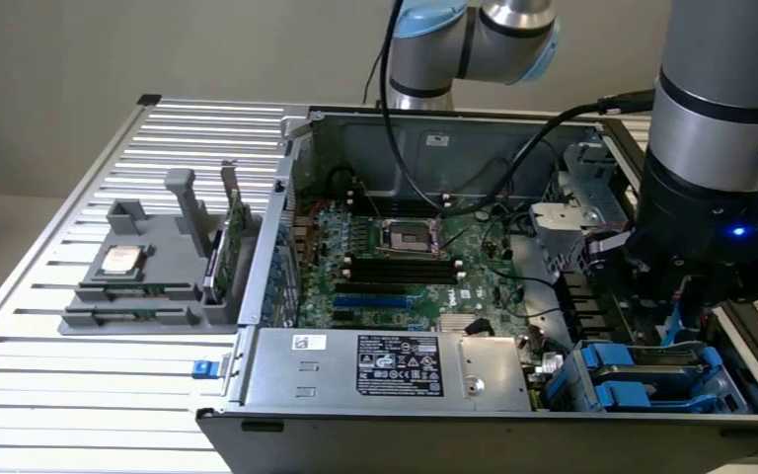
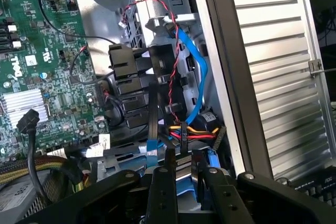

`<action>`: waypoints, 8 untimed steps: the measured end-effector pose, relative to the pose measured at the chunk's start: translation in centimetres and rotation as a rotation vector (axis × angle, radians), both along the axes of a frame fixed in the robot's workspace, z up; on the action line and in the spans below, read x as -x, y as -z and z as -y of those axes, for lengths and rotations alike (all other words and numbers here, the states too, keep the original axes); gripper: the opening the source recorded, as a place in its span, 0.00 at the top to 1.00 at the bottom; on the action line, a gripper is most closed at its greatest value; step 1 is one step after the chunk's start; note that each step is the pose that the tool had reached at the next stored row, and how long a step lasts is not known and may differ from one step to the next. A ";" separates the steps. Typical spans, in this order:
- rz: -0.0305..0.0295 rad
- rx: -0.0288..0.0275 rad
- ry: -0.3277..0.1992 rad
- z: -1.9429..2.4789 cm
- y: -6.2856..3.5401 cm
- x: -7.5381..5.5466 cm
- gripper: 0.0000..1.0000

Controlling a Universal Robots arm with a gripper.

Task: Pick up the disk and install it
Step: 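Insert the disk into the insertion slot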

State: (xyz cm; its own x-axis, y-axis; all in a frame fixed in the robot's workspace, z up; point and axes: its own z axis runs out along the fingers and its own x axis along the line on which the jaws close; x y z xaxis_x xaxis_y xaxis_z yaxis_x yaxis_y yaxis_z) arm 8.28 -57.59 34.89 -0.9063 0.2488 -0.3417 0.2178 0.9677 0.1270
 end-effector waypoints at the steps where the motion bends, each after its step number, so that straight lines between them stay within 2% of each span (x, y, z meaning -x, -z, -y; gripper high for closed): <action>1: 0.0001 0.0012 0.000 -0.15 0.01 0.0 0.73; 4: 0.0006 0.0046 0.001 -0.51 0.05 0.0 0.73; 8: 0.0009 0.0088 0.005 -0.59 0.07 0.0 0.73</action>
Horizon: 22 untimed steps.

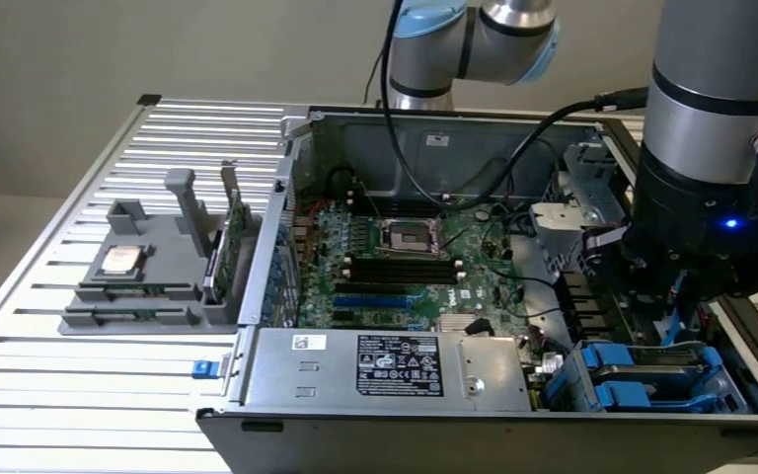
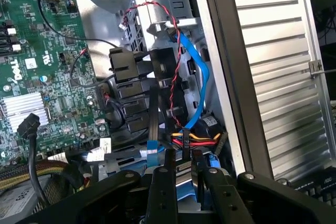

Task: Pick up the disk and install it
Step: 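Insert the disk into the insertion slot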

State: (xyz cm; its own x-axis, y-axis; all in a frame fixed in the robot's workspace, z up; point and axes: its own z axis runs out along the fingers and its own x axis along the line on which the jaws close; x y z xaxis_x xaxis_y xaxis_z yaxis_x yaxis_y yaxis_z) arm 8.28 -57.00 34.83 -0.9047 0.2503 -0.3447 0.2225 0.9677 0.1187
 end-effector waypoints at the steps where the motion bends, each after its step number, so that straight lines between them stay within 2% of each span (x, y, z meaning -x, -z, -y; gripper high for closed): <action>1: 0.0000 0.0009 0.001 -0.01 -0.01 0.0 0.73; 4: 0.0000 0.0036 0.004 -0.06 -0.01 0.0 0.71; 6: 0.0000 0.0049 0.006 -0.09 0.00 0.0 0.60; 7: 0.0000 0.0056 0.007 -0.10 0.00 0.0 0.60; 8: 0.0001 0.0062 0.008 -0.10 -0.01 0.0 0.53; 10: 0.0001 0.0073 0.011 -0.11 0.00 0.0 0.53; 11: 0.0001 0.0079 0.013 -0.12 0.00 0.0 0.55; 12: 0.0001 0.0085 0.014 -0.12 0.00 0.0 0.62; 13: 0.0001 0.0092 0.016 -0.12 0.00 0.0 0.62; 16: 0.0001 0.0113 0.021 -0.13 0.00 0.0 0.80; 18: 0.0000 0.0126 0.024 -0.14 -0.01 0.0 0.83; 22: 0.0000 0.0149 0.034 -0.18 -0.01 0.0 0.83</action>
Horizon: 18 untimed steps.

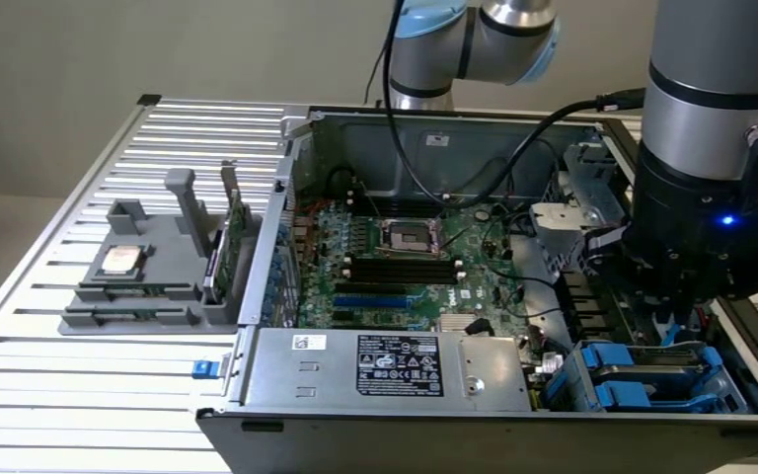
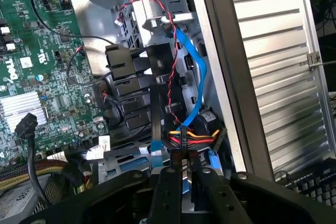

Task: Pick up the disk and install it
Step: 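Insert the disk into the insertion slot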

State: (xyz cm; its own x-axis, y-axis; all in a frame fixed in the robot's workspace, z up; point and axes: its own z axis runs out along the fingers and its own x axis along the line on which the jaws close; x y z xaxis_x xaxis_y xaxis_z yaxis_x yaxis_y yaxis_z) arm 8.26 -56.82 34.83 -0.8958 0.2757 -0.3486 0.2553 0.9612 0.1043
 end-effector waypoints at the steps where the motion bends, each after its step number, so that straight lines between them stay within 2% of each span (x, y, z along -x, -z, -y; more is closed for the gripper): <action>1: 0.0000 0.0008 0.001 -0.02 0.00 0.0 0.83; 4: 0.0000 0.0063 0.002 -0.11 -0.10 0.2 0.83; 8: 0.0000 0.0180 0.002 -0.41 -0.44 0.7 0.83; 15: 0.0000 0.0347 0.003 -0.48 -0.85 1.2 0.83; 18: -0.0001 0.0358 0.013 -0.48 -0.85 1.2 0.83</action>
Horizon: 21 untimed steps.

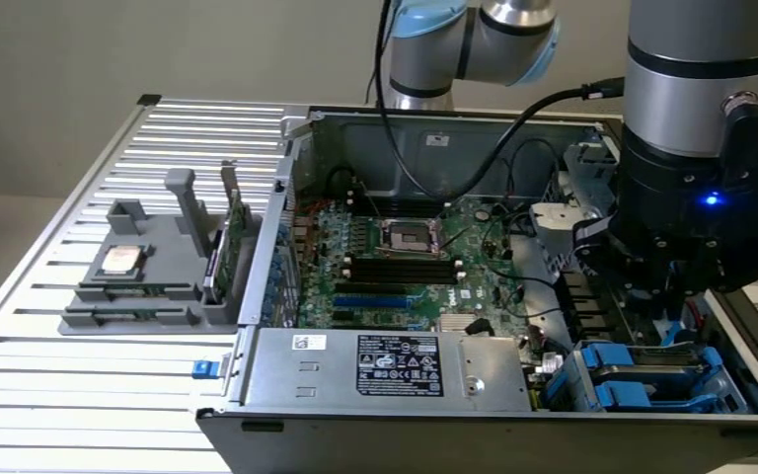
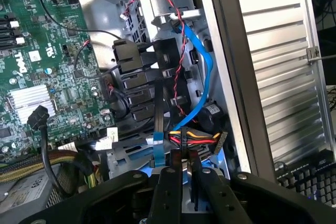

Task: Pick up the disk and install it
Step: 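Insert the disk into the insertion slot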

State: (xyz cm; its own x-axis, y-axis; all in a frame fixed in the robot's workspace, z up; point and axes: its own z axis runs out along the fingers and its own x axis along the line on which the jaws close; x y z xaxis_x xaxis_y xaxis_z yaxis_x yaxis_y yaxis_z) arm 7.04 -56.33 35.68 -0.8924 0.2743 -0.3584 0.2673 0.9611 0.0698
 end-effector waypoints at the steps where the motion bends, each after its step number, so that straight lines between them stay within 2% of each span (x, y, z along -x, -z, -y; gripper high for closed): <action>1: -0.0001 0.0008 0.007 0.00 -0.01 0.0 0.83; 5: 0.0000 0.0059 0.036 0.00 -0.01 0.0 0.83; 11: -0.0003 0.0239 0.077 0.00 0.03 0.0 0.83; 14: -0.0072 0.0324 0.097 0.01 0.11 0.0 0.83; 15: -0.0129 0.0345 0.103 0.00 0.13 0.0 0.83; 16: -0.0212 0.0364 0.108 0.01 0.15 0.0 0.83; 21: -0.0679 0.0429 0.135 0.01 0.22 0.0 0.83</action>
State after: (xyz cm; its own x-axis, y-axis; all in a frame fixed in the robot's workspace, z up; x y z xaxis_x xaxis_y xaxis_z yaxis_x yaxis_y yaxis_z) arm 7.01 -56.34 35.46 -0.8709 0.3795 -0.3124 0.3974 0.9176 0.0068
